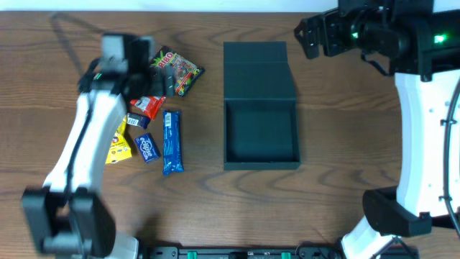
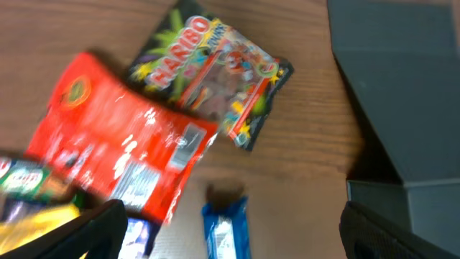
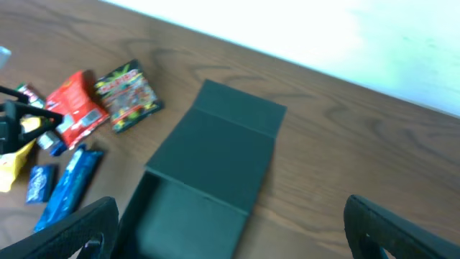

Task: Pack container
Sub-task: 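Grasp the Haribo Mix bag with the left gripper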

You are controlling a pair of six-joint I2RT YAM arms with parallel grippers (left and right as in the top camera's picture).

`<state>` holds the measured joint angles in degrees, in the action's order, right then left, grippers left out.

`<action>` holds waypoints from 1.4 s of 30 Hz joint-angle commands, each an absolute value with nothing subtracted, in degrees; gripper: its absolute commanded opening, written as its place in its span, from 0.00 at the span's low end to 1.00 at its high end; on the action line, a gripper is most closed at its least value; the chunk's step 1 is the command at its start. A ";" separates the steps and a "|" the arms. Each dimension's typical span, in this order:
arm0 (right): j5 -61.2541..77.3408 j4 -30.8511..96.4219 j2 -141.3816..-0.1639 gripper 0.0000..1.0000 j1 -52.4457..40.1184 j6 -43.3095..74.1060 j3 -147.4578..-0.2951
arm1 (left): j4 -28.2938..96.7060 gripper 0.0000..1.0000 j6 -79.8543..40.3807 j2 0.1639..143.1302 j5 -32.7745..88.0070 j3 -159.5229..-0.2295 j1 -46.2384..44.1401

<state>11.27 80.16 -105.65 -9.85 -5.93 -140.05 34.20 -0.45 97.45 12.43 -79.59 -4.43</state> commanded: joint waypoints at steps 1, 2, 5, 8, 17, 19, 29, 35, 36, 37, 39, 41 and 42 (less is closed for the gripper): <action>10.55 79.99 -107.77 0.99 -7.66 -6.96 -139.81 | 34.26 0.95 3.22 105.75 10.35 -86.35 -6.57; 10.55 79.96 -108.22 0.99 -7.09 -6.96 -139.81 | 34.02 0.95 4.36 108.16 10.33 -87.92 -7.20; 10.55 80.14 -109.84 0.99 -5.76 -6.96 -139.81 | 33.61 0.95 7.81 115.24 7.66 -92.92 -9.41; 10.55 80.60 -110.87 0.99 -4.80 -6.96 -139.81 | 33.69 0.95 7.92 121.47 1.10 -97.49 -11.07; 10.55 81.10 -111.13 0.99 -3.70 -6.96 -139.81 | 33.63 0.99 2.79 130.85 1.45 -101.19 -11.22; 10.57 81.08 -111.13 0.99 -3.70 -6.94 -139.81 | 33.50 0.92 2.79 131.52 1.45 -101.19 -11.18; 10.57 82.11 -111.13 0.99 -3.70 -6.94 -139.81 | 33.65 0.58 2.85 133.40 2.44 -101.16 -10.50; 10.57 82.11 -111.13 0.99 -3.70 -6.94 -139.81 | 34.39 0.41 2.83 133.51 3.42 -101.16 -10.41; 10.57 82.08 -111.13 0.99 -3.70 -6.94 -139.81 | 34.68 0.37 2.83 133.51 3.75 -101.16 -10.41; 10.57 82.08 -111.13 0.99 -3.70 -6.94 -139.81 | 34.94 0.32 2.85 133.51 4.10 -101.16 -10.41; 10.57 82.06 -111.13 0.99 -3.70 -6.94 -139.81 | 35.46 0.16 2.94 133.51 4.10 -101.16 -10.41; 10.55 82.06 -111.13 0.99 -3.70 -6.94 -139.81 | 36.05 0.06 3.03 133.51 4.10 -101.16 -10.41; 10.55 82.04 -111.13 0.99 -3.70 -6.94 -139.81 | 36.23 0.05 3.03 133.51 4.10 -101.16 -10.41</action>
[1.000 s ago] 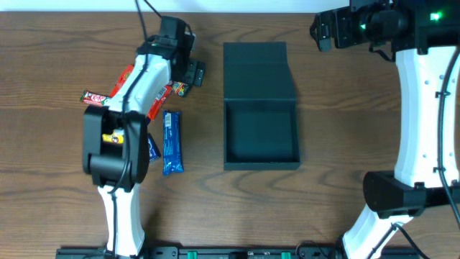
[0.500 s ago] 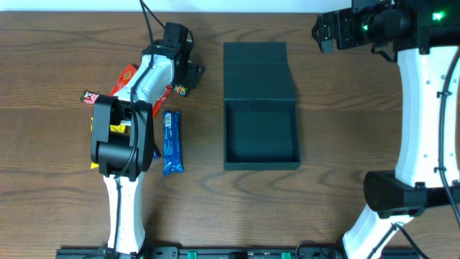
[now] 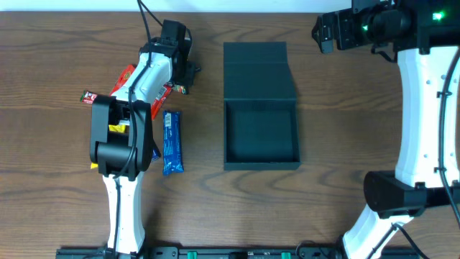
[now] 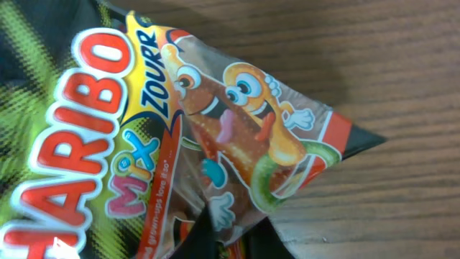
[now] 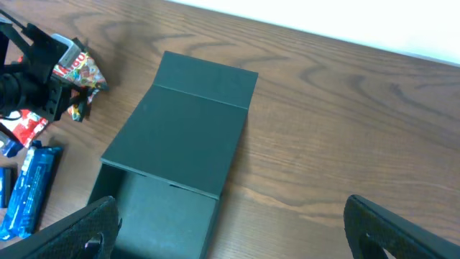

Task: Pack container
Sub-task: 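Grasp the Haribo Mix bag with the left gripper, then carry the Haribo bag into the green box and open the left gripper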

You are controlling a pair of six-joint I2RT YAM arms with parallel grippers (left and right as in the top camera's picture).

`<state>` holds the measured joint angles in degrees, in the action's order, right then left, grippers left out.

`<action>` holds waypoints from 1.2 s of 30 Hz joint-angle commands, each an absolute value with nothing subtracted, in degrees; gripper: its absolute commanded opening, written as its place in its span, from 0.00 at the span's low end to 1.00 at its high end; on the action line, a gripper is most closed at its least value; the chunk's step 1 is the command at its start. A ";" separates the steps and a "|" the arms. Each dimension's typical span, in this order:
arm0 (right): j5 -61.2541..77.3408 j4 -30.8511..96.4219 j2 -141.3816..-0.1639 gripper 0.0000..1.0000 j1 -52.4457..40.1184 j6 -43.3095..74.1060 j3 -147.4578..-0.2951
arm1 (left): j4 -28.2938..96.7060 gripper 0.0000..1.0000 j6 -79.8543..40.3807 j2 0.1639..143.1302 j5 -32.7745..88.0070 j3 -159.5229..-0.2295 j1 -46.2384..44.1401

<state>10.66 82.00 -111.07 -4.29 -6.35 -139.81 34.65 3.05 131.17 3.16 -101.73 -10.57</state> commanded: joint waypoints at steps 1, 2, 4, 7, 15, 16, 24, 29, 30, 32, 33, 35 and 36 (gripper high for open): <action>10.55 82.00 -111.13 0.99 -3.70 -6.94 -139.81 | 36.45 0.06 3.03 133.51 4.10 -101.16 -10.41; 10.55 81.91 -111.13 0.99 -3.70 -6.94 -139.81 | 36.64 0.06 3.03 133.51 4.10 -101.16 -10.41; 10.55 81.60 -111.13 0.99 -3.70 -6.96 -139.81 | 37.10 0.06 3.49 133.45 4.01 -101.21 -10.41; 10.52 81.10 -111.13 0.99 -3.70 -6.96 -139.81 | 39.07 0.06 5.04 133.03 2.96 -102.78 -10.52; 10.50 79.79 -111.04 0.99 -1.37 -6.96 -139.83 | 43.57 0.06 9.30 126.85 -1.17 -111.81 -12.14; 10.50 79.66 -110.89 0.99 -0.67 -6.94 -139.83 | 43.57 0.06 10.31 125.43 -1.74 -112.16 -12.73; 10.52 79.09 -105.27 0.99 7.03 -6.94 -140.68 | 49.84 0.06 15.79 114.54 -1.91 -112.29 -21.45; 10.59 80.07 -99.04 0.99 11.75 -6.90 -140.68 | 59.86 0.06 8.69 111.94 -1.48 -112.27 -30.57; 10.59 80.29 -98.04 0.99 12.25 -6.90 -140.68 | 61.95 0.06 7.53 111.96 -1.48 -112.22 -31.92; 10.59 80.42 -95.59 0.99 13.45 -6.90 -140.68 | 66.63 0.06 5.37 111.83 -1.48 -111.92 -35.20; 10.59 80.44 -94.52 0.99 13.96 -6.90 -140.66 | 68.18 0.06 4.73 111.55 -1.43 -111.68 -36.58; 10.96 80.64 -92.68 0.99 14.76 -6.90 -140.64 | 69.63 0.06 4.67 110.32 -1.41 -110.61 -38.74; 11.20 80.79 -91.70 0.99 15.14 -6.90 -140.57 | 69.32 0.06 4.69 108.95 -1.02 -108.88 -39.62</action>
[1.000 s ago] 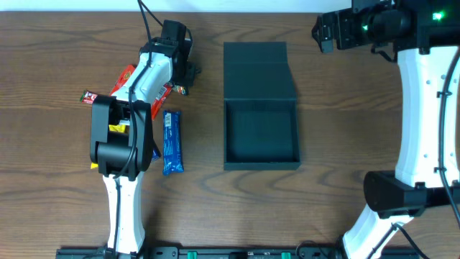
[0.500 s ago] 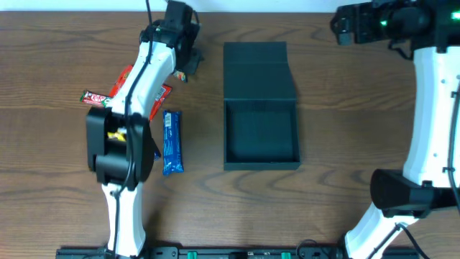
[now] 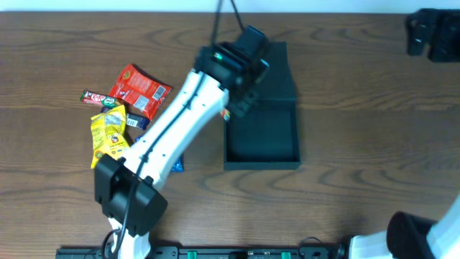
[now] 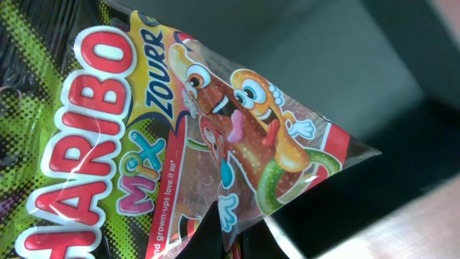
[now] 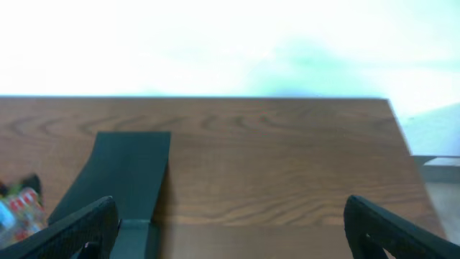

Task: Pack container
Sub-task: 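Carry the Haribo bag into the green box and open the left gripper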

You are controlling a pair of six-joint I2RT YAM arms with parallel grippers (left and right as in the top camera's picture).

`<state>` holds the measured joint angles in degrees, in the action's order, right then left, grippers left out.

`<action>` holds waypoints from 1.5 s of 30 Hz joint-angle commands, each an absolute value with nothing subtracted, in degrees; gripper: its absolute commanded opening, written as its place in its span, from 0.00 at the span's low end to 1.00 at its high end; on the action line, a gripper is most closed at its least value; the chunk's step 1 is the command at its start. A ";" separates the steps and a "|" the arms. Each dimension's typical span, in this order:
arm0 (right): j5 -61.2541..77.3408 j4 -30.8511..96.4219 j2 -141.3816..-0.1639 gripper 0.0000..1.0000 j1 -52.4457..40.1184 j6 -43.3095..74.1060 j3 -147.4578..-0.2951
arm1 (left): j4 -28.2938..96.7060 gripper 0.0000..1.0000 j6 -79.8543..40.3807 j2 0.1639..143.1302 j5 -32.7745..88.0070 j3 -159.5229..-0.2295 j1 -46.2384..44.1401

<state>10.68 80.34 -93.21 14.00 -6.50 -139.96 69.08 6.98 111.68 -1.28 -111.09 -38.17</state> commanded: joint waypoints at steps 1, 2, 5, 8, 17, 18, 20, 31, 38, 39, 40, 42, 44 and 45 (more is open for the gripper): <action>11.42 81.01 -90.96 0.99 15.38 -6.90 -140.55 | 68.71 0.06 4.67 107.61 0.21 -107.07 -39.97; 11.62 81.21 -90.30 0.99 15.46 -6.90 -140.55 | 67.61 0.06 4.69 105.84 2.17 -104.53 -40.16; 13.02 81.19 -89.03 0.99 15.46 -6.90 -140.55 | 63.37 0.06 4.62 100.71 3.18 -96.14 -40.14; 14.41 81.19 -88.73 0.99 15.44 -6.90 -140.55 | 57.43 0.06 3.60 96.53 6.63 -88.12 -40.05; 16.97 81.30 -88.88 0.99 15.40 -6.92 -140.51 | 50.19 0.06 15.90 96.33 5.32 -78.35 -44.29; 16.97 81.41 -88.88 0.99 15.40 -6.92 -140.51 | 49.23 0.06 16.84 96.33 5.78 -77.60 -44.27; 16.97 81.49 -88.88 0.99 15.40 -6.92 -140.51 | 46.92 0.06 18.98 96.49 6.70 -76.18 -44.14; 16.95 81.45 -88.88 0.99 15.40 -6.94 -140.44 | 40.51 0.06 25.30 99.53 11.79 -74.61 -43.77; 16.95 81.45 -89.34 0.99 15.40 -6.94 -140.44 | 40.25 0.06 25.23 102.17 11.84 -74.61 -43.44; 16.95 81.43 -89.45 0.99 15.40 -6.94 -140.44 | 40.25 0.06 24.95 102.59 11.84 -74.61 -43.35; 16.95 81.43 -89.54 0.99 15.40 -6.94 -140.44 | 40.25 0.06 24.56 102.87 11.86 -74.61 -43.24; 16.95 81.43 -89.80 0.99 15.40 -6.94 -140.44 | 40.23 0.06 24.14 103.44 11.90 -74.61 -43.16; 16.95 81.43 -90.06 0.99 15.40 -6.94 -140.44 | 40.23 0.06 23.97 103.77 11.88 -74.61 -43.16; 16.97 81.43 -90.15 0.99 15.40 -6.94 -140.44 | 40.23 0.06 23.97 103.77 11.88 -74.61 -43.16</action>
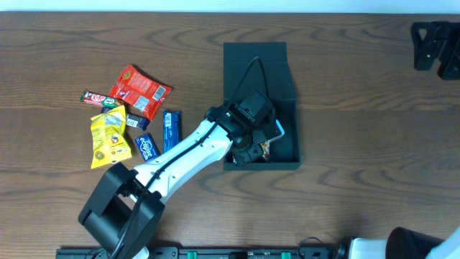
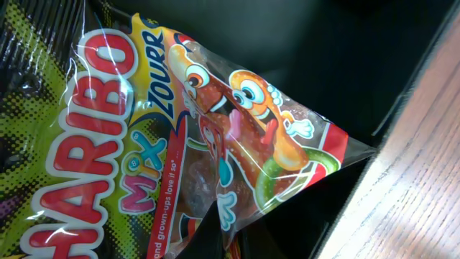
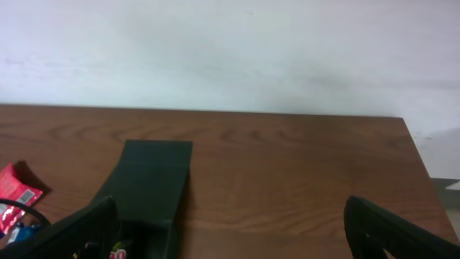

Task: Pack container
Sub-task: 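Carry the Haribo bag into the green box and open the left gripper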

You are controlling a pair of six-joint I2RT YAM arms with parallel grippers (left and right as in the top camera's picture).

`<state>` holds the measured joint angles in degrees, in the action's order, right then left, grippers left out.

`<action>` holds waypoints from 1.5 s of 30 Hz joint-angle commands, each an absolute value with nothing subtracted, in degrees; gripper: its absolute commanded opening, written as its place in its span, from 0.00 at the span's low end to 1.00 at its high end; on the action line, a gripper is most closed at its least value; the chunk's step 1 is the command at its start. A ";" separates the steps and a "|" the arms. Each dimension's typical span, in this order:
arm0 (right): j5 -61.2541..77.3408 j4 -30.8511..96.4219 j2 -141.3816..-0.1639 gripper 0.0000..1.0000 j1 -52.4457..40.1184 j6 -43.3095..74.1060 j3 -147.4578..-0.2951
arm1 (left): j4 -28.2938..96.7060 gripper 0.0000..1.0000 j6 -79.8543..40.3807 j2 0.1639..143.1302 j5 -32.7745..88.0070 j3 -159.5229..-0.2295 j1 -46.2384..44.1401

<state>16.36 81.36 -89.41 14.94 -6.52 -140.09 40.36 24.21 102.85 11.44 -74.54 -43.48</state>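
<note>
The dark green box [image 1: 285,160] lies open at mid-table, its lid flap [image 1: 256,66] folded back. My left gripper [image 1: 253,137] is down inside the box, shut on the Haribo bag [image 1: 268,147]. In the left wrist view the bag [image 2: 144,144] fills the frame, pinched at its lower edge between the dark fingers [image 2: 205,243], with the box's dark inside behind it. I cannot tell whether the bag touches the box floor. My right gripper [image 1: 433,44] hovers open at the far right corner, nothing between its fingers [image 3: 86,229].
Left of the box lie a red bag [image 1: 140,89], a KitKat bar [image 1: 97,98], a yellow bag [image 1: 108,137], a blue bar [image 1: 171,129] and a small blue packet [image 1: 147,147]. A pale wall [image 3: 230,50] stands behind the table.
My left gripper, still shut on the Haribo bag, was over the lid flap and back edge of the box; it is now lower, inside the box's front part. The right arm has barely shifted.
My left gripper was open above the snack pile beside the Haribo bag. Then it was shut on that bag on the table. Then it held the bag over the box's lid, and now inside the box. Meanwhile the right arm moved off to the far right corner.
</note>
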 commanded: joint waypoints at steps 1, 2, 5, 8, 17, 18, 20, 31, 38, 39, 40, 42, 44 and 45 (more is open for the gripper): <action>16.97 81.43 -90.30 0.99 15.40 -6.94 -140.44 | 40.21 0.06 23.97 103.77 11.70 -74.61 -43.13; 16.95 81.45 -90.41 0.99 15.40 -6.94 -140.44 | 40.14 0.06 23.99 103.77 11.49 -74.61 -43.09; 16.97 81.45 -90.67 0.99 15.40 -6.94 -140.44 | 39.88 0.06 23.99 103.77 10.48 -74.61 -42.81; 16.97 81.45 -90.89 0.99 15.40 -6.92 -140.44 | 39.83 0.06 24.01 103.77 10.50 -74.61 -42.35; 16.95 81.45 -90.87 0.99 15.40 -6.94 -140.44 | 40.23 0.95 21.74 103.66 9.87 -74.89 -42.02; 16.95 81.45 -90.87 0.99 15.40 -6.94 -140.44 | 40.25 0.95 20.93 103.48 9.89 -75.09 -42.02; 16.95 81.45 -90.87 0.99 15.40 -6.94 -140.44 | 40.34 0.97 20.05 103.00 9.89 -75.57 -42.02; 16.95 81.45 -90.87 0.99 15.40 -6.94 -140.44 | 38.98 0.06 18.81 100.92 9.89 -77.10 -42.00; 16.93 81.45 -90.87 0.99 15.40 -6.94 -140.44 | 39.66 0.06 14.55 103.39 9.76 -77.21 -41.80; 16.93 81.45 -90.87 0.99 15.40 -6.94 -140.44 | 40.49 0.06 11.73 102.83 9.10 -77.87 -41.43; 16.93 81.45 -90.87 0.99 15.40 -6.94 -140.44 | 41.39 0.06 8.80 102.08 7.92 -78.81 -40.93; 16.93 81.47 -90.87 0.99 15.40 -6.94 -140.44 | 43.75 0.06 4.14 99.88 4.84 -81.82 -39.24; 16.93 81.47 -90.87 0.99 15.40 -6.94 -140.44 | 46.26 0.06 0.69 96.97 1.58 -85.03 -36.67; 16.93 81.49 -90.87 0.99 15.40 -6.94 -140.44 | 47.03 0.06 -0.27 95.39 0.73 -86.06 -35.22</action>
<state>16.34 81.38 -90.59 14.94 -6.52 -140.09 46.02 7.09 101.25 6.02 -81.36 -38.65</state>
